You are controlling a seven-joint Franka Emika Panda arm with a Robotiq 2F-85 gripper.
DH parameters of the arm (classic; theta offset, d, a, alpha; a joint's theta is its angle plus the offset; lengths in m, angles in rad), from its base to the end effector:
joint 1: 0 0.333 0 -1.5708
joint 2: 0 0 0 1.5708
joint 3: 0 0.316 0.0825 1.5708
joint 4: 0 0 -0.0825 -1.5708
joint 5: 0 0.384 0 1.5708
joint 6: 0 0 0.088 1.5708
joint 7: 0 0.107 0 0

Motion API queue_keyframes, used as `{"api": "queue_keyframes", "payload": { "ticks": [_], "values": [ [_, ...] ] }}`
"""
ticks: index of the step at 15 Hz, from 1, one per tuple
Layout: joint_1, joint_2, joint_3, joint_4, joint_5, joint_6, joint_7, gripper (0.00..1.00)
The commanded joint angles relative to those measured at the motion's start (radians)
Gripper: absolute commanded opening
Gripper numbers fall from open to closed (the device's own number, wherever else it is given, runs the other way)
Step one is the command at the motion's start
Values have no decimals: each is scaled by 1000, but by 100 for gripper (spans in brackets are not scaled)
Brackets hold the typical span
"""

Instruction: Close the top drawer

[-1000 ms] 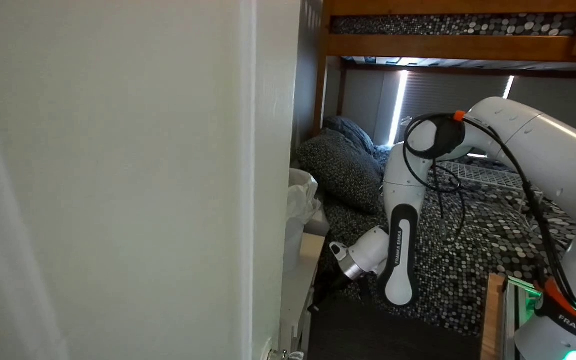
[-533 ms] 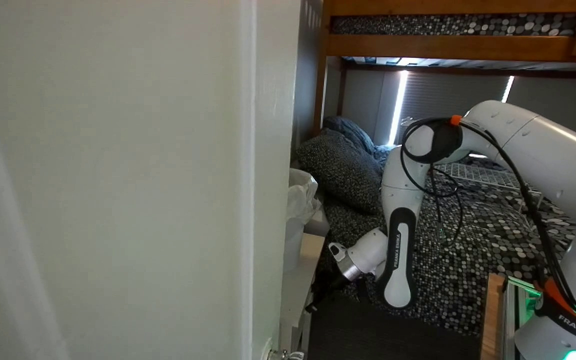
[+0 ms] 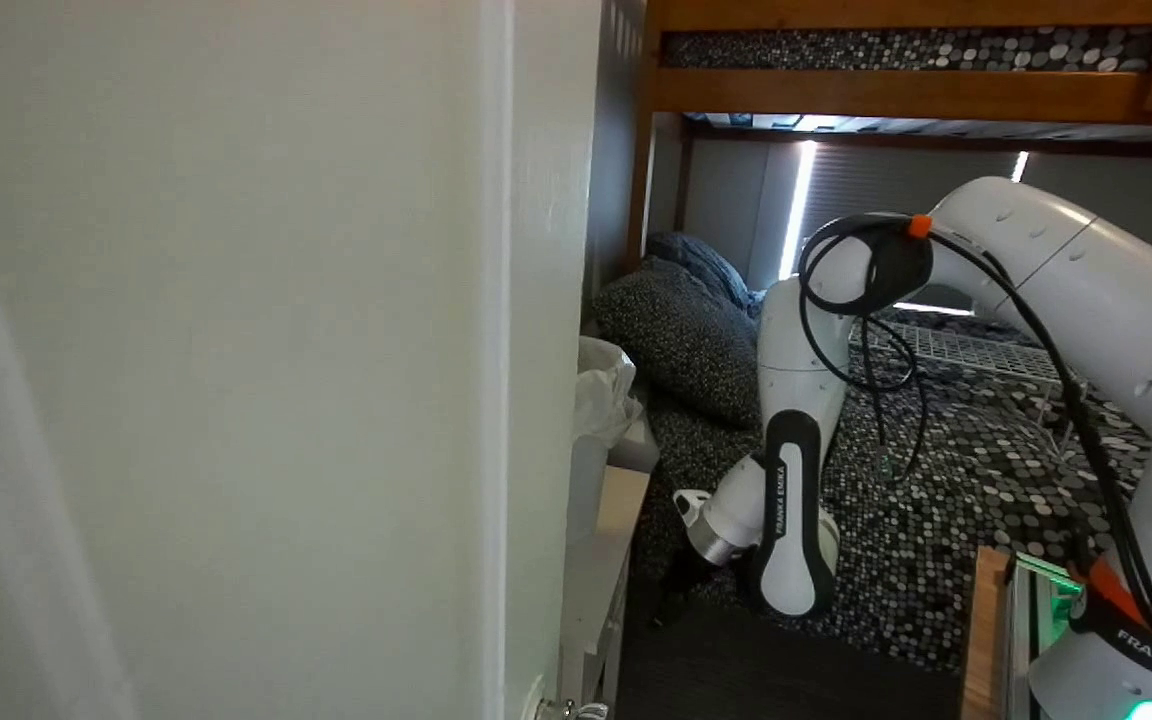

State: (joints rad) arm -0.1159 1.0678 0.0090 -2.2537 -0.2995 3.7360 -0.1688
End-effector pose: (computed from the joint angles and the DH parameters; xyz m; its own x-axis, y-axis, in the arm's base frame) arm 0.4488 -0.0079 -0.0406 0.8570 0.3047 0.4156 0.3308 -0.9436 0.0096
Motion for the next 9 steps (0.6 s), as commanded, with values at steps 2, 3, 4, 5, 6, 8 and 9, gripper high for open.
{"api": "queue_keyframes", "payload": {
  "ticks": [2,3,4,5,6,8,9],
  "values": [
    [130,-216,-36,-224,173,-187,57,100],
    [153,-259,-41,-258,207,-231,67,100],
    [179,-314,-48,-295,240,-287,79,100],
    [203,-362,-55,-323,268,-339,90,100],
    [232,-423,-64,-354,298,-414,107,100],
    [263,-527,-71,-388,324,-534,138,100],
    [283,-582,-79,-404,332,-591,157,100]
  ]
}}
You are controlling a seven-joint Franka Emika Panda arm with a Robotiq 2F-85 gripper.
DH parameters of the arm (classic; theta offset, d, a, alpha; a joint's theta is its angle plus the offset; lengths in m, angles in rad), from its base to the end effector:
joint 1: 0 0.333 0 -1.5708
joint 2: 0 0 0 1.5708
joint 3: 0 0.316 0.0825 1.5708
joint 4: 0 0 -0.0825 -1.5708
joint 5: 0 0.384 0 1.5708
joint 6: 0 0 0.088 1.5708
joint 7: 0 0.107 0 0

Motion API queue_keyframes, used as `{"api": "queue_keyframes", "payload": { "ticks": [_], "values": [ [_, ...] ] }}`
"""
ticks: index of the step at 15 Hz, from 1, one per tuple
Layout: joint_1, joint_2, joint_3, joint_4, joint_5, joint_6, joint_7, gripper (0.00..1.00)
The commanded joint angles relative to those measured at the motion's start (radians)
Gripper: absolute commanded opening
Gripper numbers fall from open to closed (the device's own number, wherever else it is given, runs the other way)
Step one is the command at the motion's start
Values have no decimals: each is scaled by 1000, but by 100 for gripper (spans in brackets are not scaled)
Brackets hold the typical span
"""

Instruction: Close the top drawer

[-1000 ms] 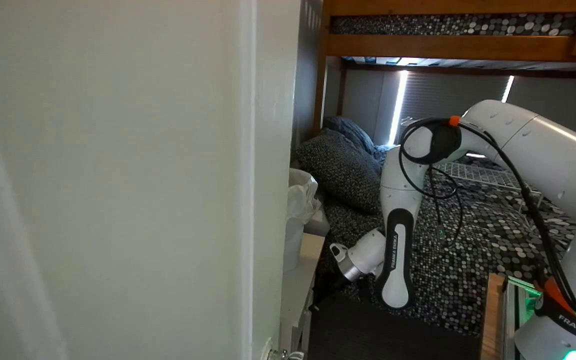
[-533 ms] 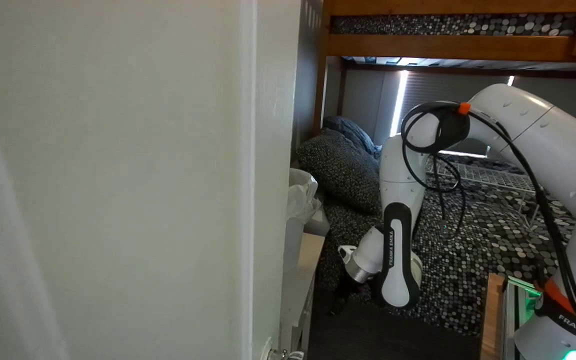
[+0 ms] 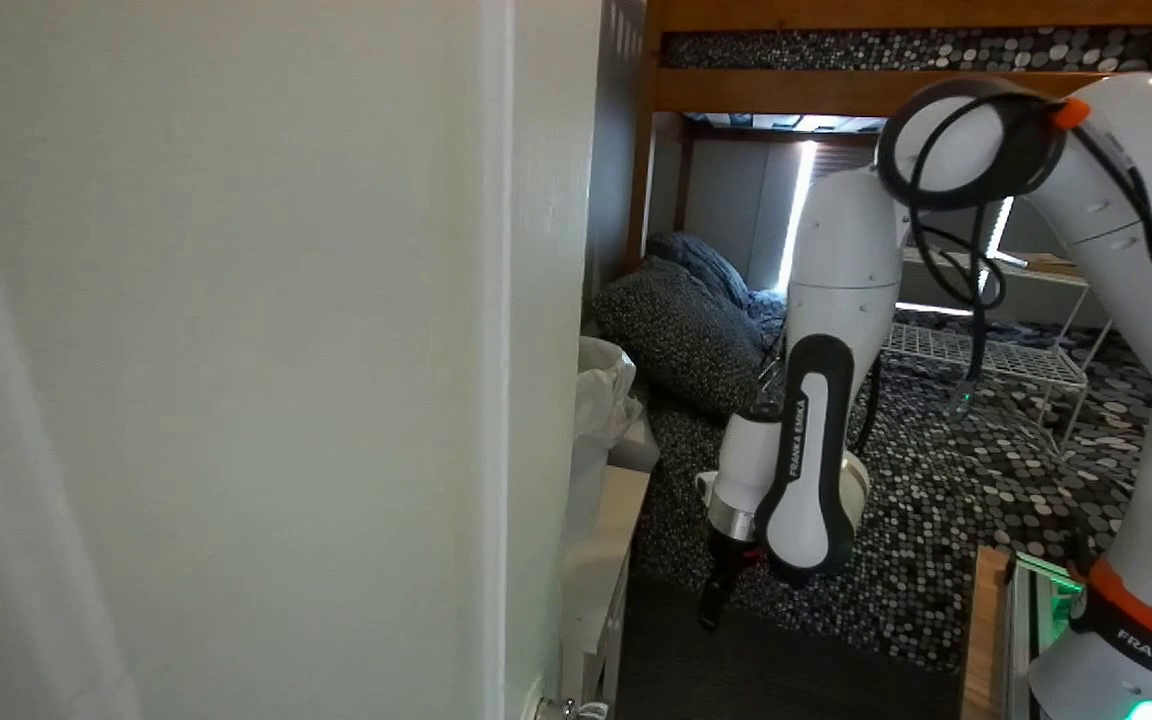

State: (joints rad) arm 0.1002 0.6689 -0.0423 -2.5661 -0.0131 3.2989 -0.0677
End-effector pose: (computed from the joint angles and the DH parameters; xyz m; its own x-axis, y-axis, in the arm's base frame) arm 0.4013 0.0206 0.0388 0.9869 0.1486 0.0621 0.1470 -0.9887 0.0293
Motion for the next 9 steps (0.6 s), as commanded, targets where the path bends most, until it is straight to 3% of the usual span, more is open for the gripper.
{"api": "queue_keyframes", "payload": {
  "ticks": [1,6,9],
  "values": [
    [71,-240,-26,-104,43,-214,74,100],
    [39,-476,12,-142,23,-399,137,100],
    [35,-580,11,-206,1,-217,158,100]
  ]
}}
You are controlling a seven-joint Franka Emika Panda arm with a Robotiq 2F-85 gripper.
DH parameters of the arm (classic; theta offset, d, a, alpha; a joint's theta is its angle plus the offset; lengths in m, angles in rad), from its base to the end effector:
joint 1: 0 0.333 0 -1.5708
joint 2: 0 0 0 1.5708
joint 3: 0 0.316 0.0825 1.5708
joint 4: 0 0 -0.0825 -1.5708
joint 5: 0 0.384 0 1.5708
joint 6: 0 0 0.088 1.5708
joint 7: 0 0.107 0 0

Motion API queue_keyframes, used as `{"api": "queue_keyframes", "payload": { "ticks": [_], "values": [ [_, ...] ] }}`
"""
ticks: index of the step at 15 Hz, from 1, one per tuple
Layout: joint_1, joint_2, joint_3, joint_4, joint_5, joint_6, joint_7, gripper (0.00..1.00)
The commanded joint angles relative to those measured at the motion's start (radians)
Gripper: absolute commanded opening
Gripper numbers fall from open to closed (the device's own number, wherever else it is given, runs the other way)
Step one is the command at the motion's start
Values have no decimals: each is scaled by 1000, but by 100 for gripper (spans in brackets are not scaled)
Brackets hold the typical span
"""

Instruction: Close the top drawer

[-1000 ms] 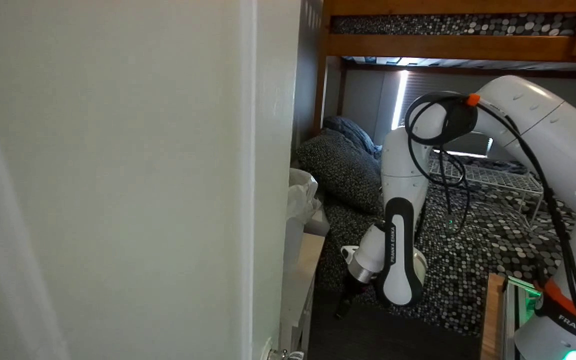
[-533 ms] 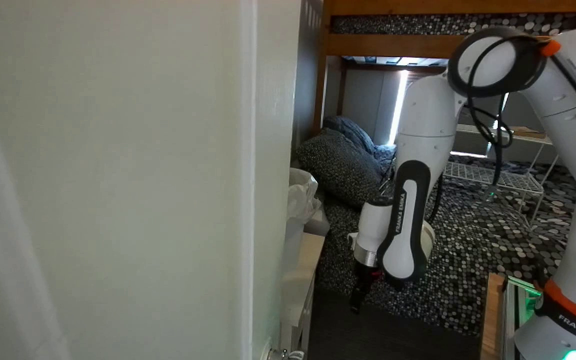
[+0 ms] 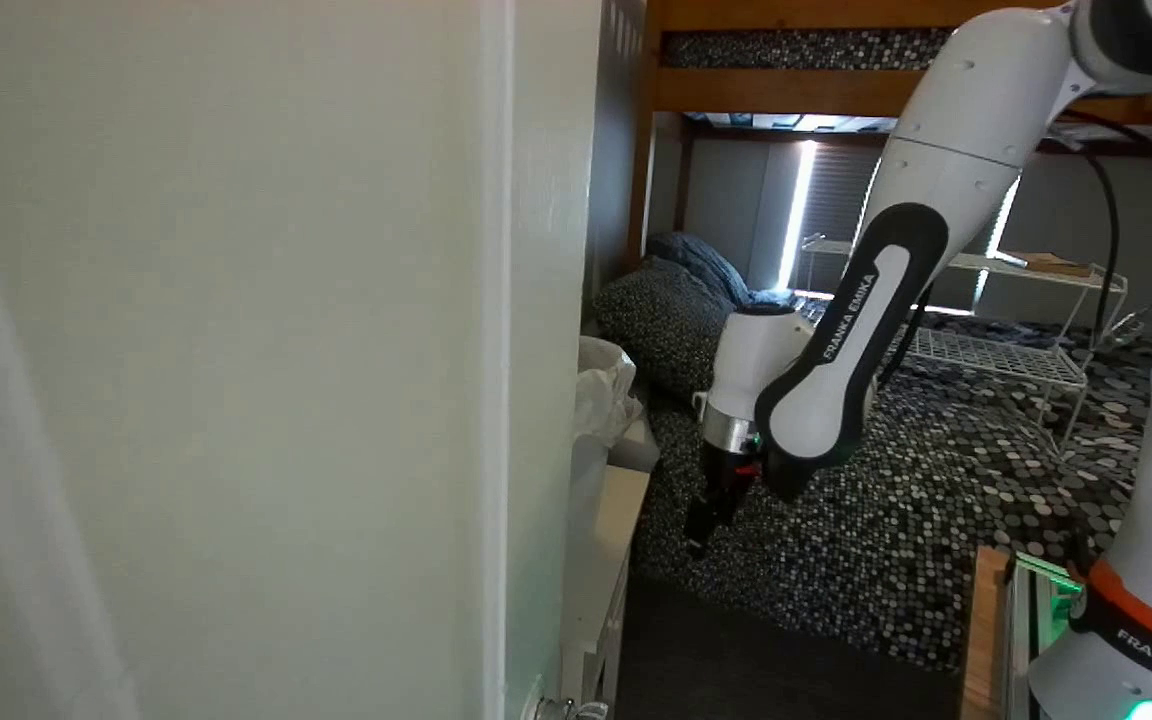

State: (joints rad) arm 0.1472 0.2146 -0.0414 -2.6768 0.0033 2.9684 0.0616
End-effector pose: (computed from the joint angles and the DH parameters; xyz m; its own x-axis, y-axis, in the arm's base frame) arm 0.4167 0.0430 0.1727 0.9961 0.0422 0.0775 0.0421 -0.9991 0.0032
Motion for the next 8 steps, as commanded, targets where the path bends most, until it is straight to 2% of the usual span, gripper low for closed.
{"api": "queue_keyframes", "payload": {
  "ticks": [1,2,3,5,8],
  "values": [
    [-11,-154,4,-120,-34,178,16,100],
    [-26,-179,20,-146,-29,242,-12,100],
    [-5,-100,2,-66,-11,165,-2,100],
    [-10,-143,8,-104,-13,220,-7,100],
    [-11,-156,10,-108,-13,222,-9,100]
  ]
}}
